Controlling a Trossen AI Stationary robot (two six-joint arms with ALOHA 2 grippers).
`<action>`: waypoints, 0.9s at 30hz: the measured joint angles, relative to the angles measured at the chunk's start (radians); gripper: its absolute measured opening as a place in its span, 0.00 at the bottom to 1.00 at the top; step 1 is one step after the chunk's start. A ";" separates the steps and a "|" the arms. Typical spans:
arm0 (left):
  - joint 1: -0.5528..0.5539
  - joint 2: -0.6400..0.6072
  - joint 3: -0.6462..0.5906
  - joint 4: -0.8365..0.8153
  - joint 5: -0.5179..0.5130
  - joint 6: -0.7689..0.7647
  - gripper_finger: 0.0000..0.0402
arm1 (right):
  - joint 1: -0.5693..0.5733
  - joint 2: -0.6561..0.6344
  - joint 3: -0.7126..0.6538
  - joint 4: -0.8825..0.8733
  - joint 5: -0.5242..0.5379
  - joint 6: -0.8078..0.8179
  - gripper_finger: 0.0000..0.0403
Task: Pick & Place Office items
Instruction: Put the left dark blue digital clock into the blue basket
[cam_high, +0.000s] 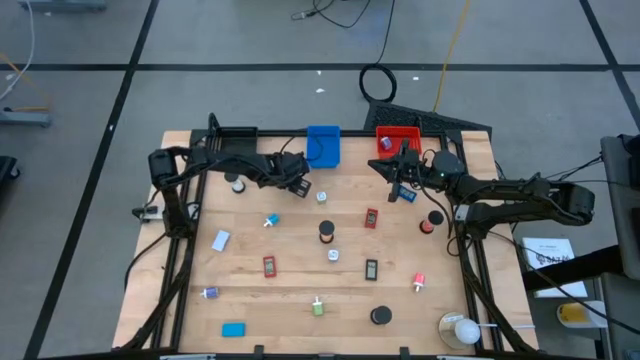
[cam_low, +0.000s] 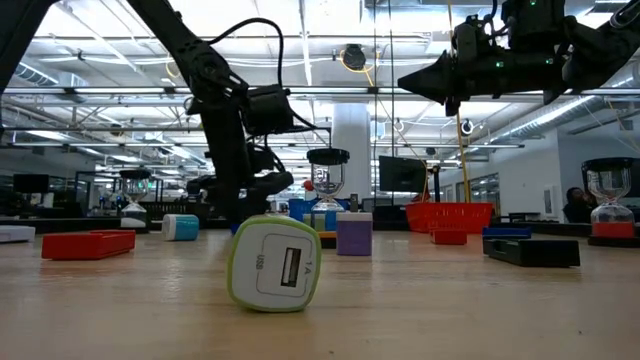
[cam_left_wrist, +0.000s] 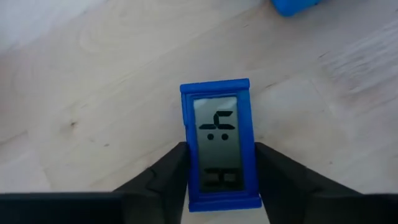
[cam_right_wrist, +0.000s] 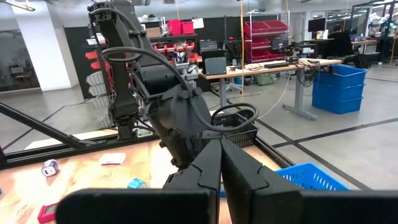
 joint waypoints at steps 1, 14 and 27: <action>-0.001 0.000 0.000 -0.002 0.002 0.002 0.38 | 0.000 0.000 0.000 0.000 0.000 0.000 0.02; -0.013 -0.247 0.097 -0.263 0.021 -0.086 0.38 | 0.000 0.000 0.000 0.000 0.000 0.000 0.02; 0.064 -0.033 0.450 -0.126 0.103 -0.143 0.39 | 0.000 0.000 0.000 0.000 0.000 0.000 0.02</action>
